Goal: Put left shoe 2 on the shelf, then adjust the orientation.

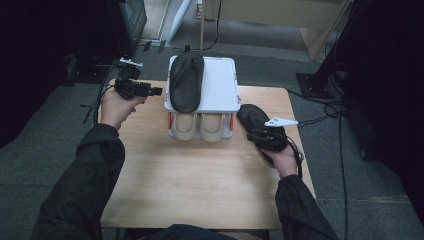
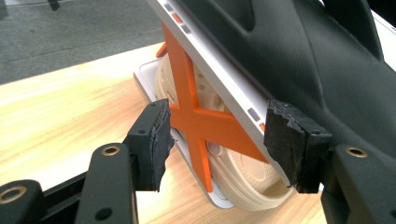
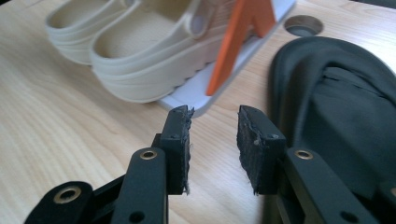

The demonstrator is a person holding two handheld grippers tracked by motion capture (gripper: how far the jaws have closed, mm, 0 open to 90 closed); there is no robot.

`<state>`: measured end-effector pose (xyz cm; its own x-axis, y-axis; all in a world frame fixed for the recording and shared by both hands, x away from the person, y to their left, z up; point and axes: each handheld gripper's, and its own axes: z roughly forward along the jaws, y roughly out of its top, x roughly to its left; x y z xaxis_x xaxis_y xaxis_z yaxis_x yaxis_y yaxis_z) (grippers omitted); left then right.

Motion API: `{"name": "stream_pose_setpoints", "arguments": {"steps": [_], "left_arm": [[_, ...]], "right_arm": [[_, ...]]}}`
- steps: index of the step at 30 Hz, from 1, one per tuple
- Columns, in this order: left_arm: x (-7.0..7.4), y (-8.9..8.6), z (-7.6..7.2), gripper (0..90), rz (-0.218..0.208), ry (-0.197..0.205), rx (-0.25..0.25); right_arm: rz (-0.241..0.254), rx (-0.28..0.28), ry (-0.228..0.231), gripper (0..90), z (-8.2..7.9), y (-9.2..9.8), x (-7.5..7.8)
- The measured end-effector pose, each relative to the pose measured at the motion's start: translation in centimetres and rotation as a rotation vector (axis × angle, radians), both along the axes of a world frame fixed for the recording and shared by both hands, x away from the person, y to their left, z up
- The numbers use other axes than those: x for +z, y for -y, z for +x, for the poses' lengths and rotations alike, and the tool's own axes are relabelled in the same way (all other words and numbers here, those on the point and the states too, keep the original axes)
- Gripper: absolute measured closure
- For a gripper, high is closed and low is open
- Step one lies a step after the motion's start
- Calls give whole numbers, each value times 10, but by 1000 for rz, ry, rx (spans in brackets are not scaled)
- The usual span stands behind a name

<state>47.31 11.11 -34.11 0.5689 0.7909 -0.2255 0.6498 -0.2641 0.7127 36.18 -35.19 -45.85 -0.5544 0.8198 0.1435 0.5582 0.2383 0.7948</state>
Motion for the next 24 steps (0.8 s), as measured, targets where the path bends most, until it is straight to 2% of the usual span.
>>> {"name": "stream_pose_setpoints", "arguments": {"steps": [2,7,11,16,18,21,24], "left_arm": [[-4,-1,-2,414,0,-2,-4],[-17,-9,-6,408,-1,-4,-23],[-29,-12,-11,407,7,-14,-14],[-40,-10,-20,406,9,-8,-22],[-44,-10,-24,406,-2,-8,-24],[-51,-9,-30,405,18,-7,-30],[-57,-10,-36,405,16,-13,-31]], "right_arm": [[4,-16,-4,660,2,4,-2],[-21,-47,-16,672,7,15,-6],[-38,-65,-26,673,12,22,-9],[-58,-81,-12,672,17,28,-12],[-55,-84,-16,672,17,29,-12],[-51,-98,-21,668,21,32,-14],[-37,-95,-25,661,23,34,-16]]}}
